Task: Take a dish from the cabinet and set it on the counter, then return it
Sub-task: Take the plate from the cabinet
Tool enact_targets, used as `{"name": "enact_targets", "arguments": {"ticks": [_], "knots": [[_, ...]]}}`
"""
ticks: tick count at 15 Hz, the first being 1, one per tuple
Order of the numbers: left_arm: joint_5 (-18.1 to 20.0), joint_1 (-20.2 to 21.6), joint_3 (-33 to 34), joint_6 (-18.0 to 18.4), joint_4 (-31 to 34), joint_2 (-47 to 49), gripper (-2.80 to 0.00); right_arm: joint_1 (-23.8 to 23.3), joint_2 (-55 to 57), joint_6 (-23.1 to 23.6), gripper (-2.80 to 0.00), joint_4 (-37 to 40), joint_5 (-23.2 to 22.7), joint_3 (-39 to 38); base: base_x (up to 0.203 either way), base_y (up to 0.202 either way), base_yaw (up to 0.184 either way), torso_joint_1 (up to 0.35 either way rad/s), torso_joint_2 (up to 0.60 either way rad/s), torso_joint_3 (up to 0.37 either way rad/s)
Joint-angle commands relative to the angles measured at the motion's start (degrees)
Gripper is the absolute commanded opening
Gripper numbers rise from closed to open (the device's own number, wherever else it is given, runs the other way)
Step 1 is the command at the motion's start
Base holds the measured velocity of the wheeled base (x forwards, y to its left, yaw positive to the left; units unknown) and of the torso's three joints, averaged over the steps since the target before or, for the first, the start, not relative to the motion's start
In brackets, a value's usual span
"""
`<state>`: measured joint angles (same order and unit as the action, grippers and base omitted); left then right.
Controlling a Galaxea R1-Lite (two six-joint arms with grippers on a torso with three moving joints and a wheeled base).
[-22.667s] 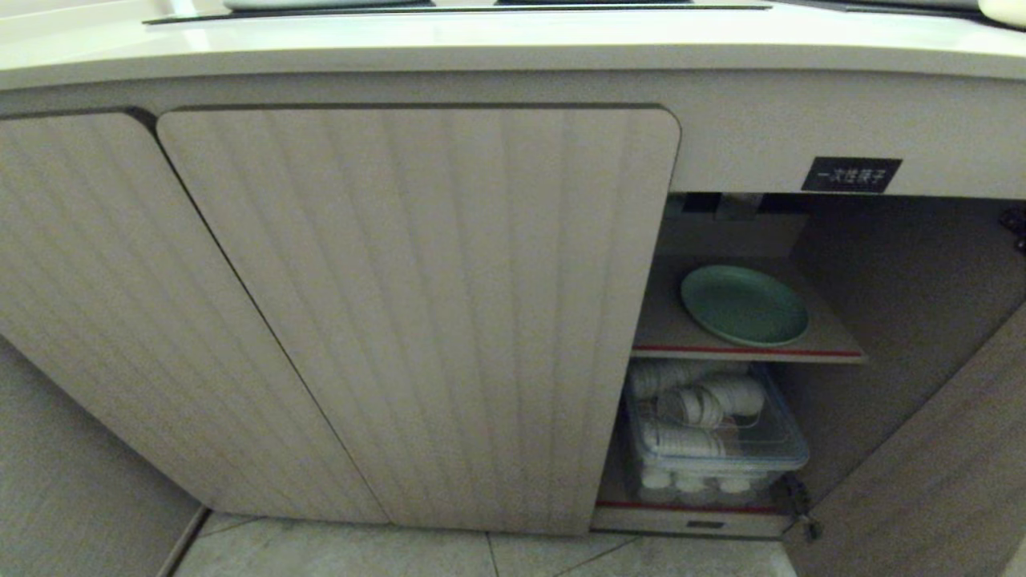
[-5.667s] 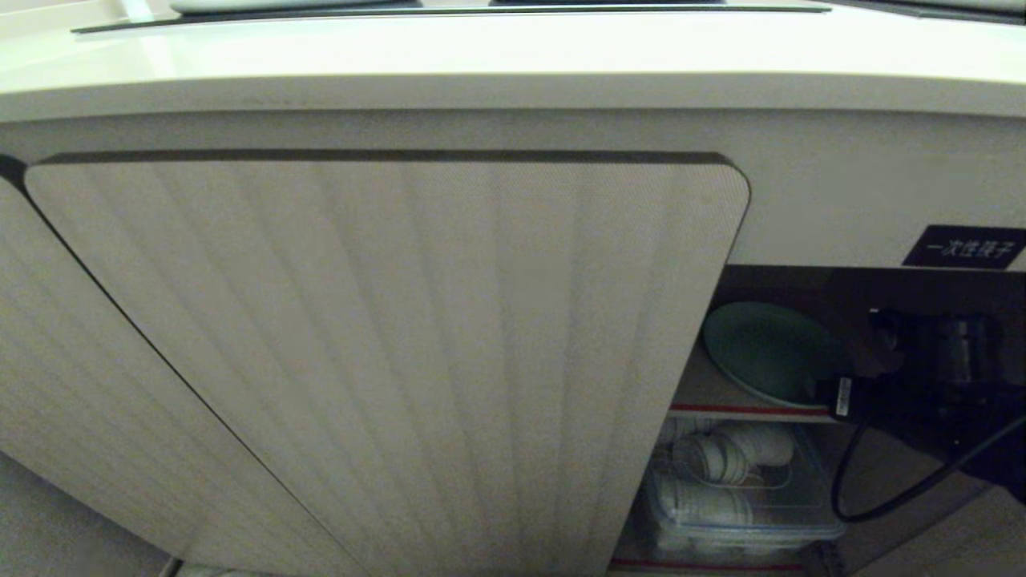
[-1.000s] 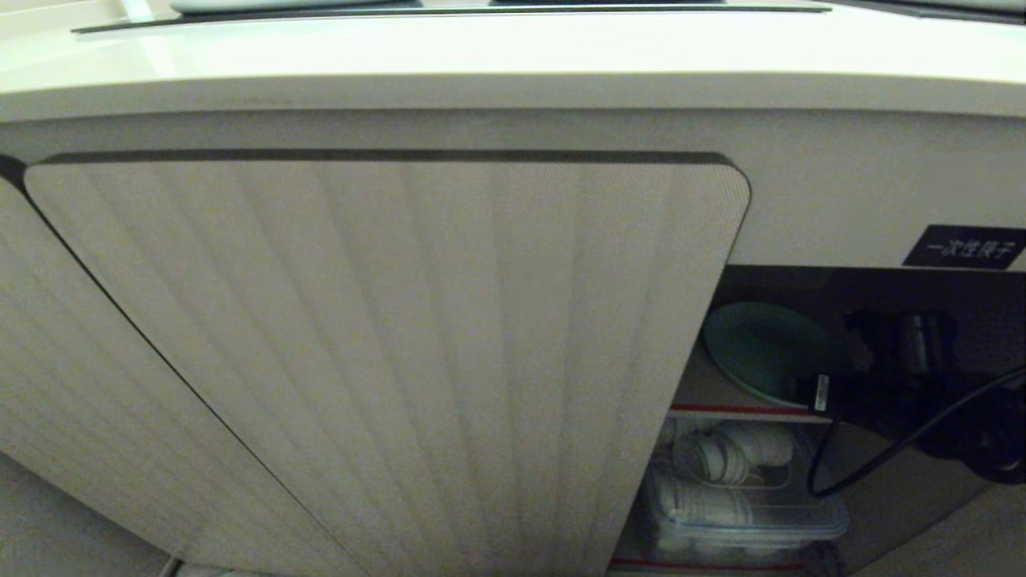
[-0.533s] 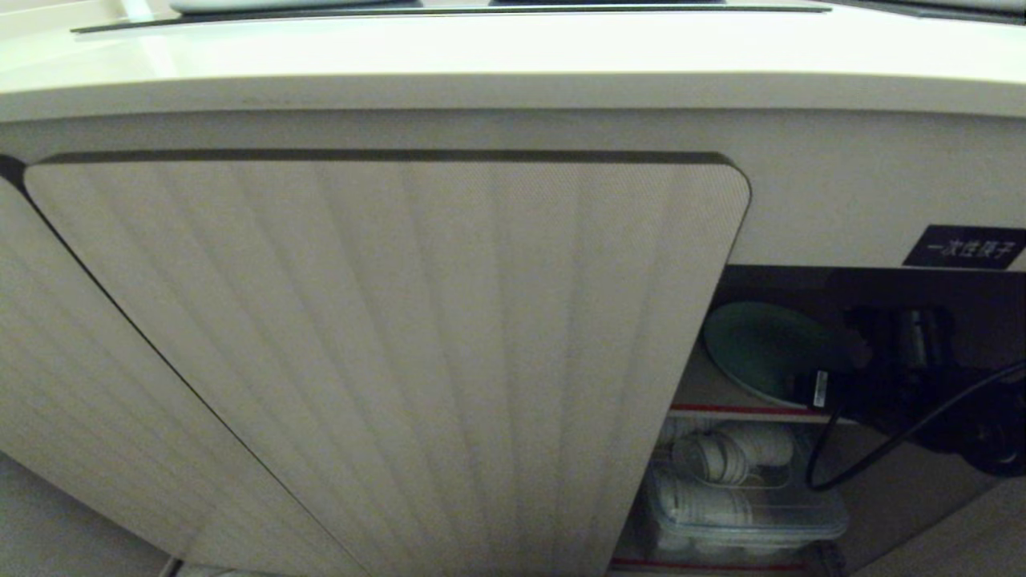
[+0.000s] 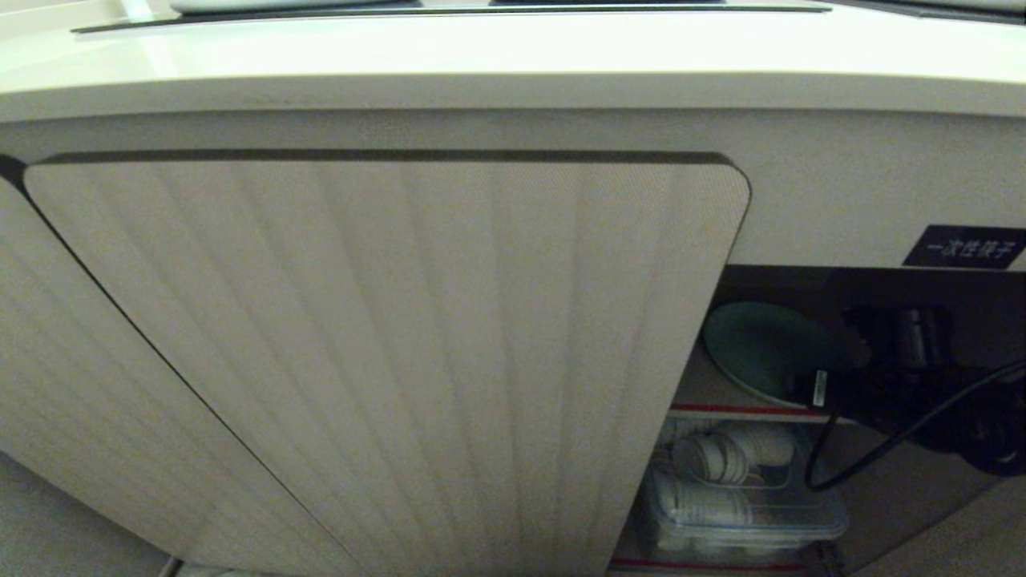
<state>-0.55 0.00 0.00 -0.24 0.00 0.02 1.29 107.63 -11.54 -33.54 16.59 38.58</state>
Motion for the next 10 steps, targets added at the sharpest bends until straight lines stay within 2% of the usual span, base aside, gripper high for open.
{"name": "enact_targets", "arguments": {"ticks": [1,6,7,10], "knots": [[0.0,0.0,0.0,0.0,0.0,0.0,-2.8,0.0,0.0,-0.1,0.0,-0.2,0.1,-0.1,0.0,0.0,0.0,0.0,0.0,0.0],[0.0,0.0,0.0,0.0,0.0,0.0,-2.8,0.0,0.0,0.0,0.0,-0.3,0.1,-0.3,0.0,0.0,0.0,0.0,0.0,0.0],[-0.1,0.0,0.0,0.0,0.0,0.0,-2.8,0.0,-0.1,0.0,-2.8,-0.3,0.1,-0.3,0.0,0.0,0.0,0.0,0.0,0.0],[-0.1,0.0,0.0,0.0,0.0,0.0,-2.8,0.2,-0.2,0.1,-2.8,-0.5,0.1,-0.3,0.0,0.0,0.0,0.0,0.0,0.0]]}}
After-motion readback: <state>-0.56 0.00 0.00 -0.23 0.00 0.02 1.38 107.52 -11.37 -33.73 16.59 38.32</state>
